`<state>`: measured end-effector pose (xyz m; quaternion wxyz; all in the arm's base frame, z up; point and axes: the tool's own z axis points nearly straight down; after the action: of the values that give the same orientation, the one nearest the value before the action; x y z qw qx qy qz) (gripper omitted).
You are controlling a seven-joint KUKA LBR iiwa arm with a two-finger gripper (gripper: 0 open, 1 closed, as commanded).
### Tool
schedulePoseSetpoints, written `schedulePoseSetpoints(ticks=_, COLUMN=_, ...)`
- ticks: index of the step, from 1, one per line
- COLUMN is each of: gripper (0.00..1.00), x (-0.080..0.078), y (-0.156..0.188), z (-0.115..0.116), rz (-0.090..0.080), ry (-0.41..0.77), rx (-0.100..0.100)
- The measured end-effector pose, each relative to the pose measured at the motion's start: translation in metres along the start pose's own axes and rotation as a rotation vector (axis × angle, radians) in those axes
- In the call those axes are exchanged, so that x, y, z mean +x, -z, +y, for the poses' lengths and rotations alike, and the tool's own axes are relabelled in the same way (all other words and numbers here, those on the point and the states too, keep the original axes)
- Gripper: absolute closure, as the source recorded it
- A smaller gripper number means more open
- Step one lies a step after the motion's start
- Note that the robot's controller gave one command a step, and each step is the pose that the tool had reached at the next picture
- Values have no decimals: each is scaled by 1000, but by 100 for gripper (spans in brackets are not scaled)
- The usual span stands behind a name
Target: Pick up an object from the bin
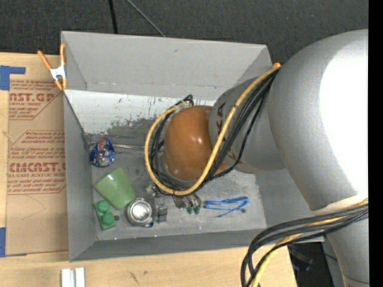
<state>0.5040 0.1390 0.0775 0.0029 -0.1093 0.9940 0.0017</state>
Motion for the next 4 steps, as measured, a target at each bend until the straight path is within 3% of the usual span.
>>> schedulePoseSetpoints(ticks=1, gripper=0, x=3, y=-3, z=-3, rz=6, ry=-4, rx=1)
schedulePoseSetpoints(ticks=2, gripper=0, x=-3, y=-7, z=54, rz=8, ry=193, rx=5)
schedulePoseSetpoints(ticks=3, gripper=100, x=-3, y=-7, z=58, rz=6, ry=199, rx=2)
schedulePoseSetpoints(ticks=4, gripper=0, x=-3, y=-7, z=58, rz=7, ry=199, rx=1)
